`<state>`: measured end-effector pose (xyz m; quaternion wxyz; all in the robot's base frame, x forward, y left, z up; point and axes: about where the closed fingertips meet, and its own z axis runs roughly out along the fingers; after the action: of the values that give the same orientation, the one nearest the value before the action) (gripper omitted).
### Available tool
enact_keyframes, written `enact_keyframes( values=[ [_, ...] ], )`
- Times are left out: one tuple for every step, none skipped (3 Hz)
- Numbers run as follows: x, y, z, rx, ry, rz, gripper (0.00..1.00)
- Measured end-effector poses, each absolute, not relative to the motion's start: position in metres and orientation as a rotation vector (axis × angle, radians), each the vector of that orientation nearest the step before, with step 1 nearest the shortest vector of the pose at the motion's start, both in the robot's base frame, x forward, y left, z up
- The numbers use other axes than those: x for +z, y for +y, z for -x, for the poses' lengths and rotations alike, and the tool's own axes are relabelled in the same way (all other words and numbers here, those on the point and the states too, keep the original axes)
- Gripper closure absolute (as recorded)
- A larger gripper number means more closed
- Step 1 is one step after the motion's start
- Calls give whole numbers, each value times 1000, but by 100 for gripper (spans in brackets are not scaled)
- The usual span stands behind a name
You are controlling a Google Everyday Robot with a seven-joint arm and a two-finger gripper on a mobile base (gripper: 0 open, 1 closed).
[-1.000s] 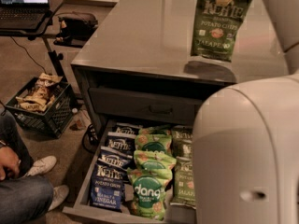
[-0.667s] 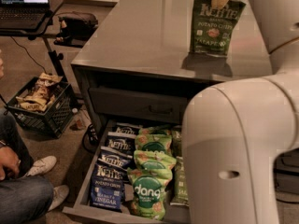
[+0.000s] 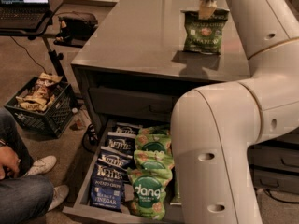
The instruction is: Pick green jalapeno chip bag from middle drawer and place on counter
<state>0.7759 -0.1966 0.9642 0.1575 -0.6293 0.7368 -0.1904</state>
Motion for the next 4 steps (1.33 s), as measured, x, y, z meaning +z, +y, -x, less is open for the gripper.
enact_keyframes(
  values=[
    [964, -194, -783, -556, 2089, 1791, 82],
    [964, -194, -784, -557, 2088, 1791, 59],
    [964, -194, -784, -557, 2088, 1791, 36],
    [964, -194, -784, -557, 2088, 1791, 13]
  ],
)
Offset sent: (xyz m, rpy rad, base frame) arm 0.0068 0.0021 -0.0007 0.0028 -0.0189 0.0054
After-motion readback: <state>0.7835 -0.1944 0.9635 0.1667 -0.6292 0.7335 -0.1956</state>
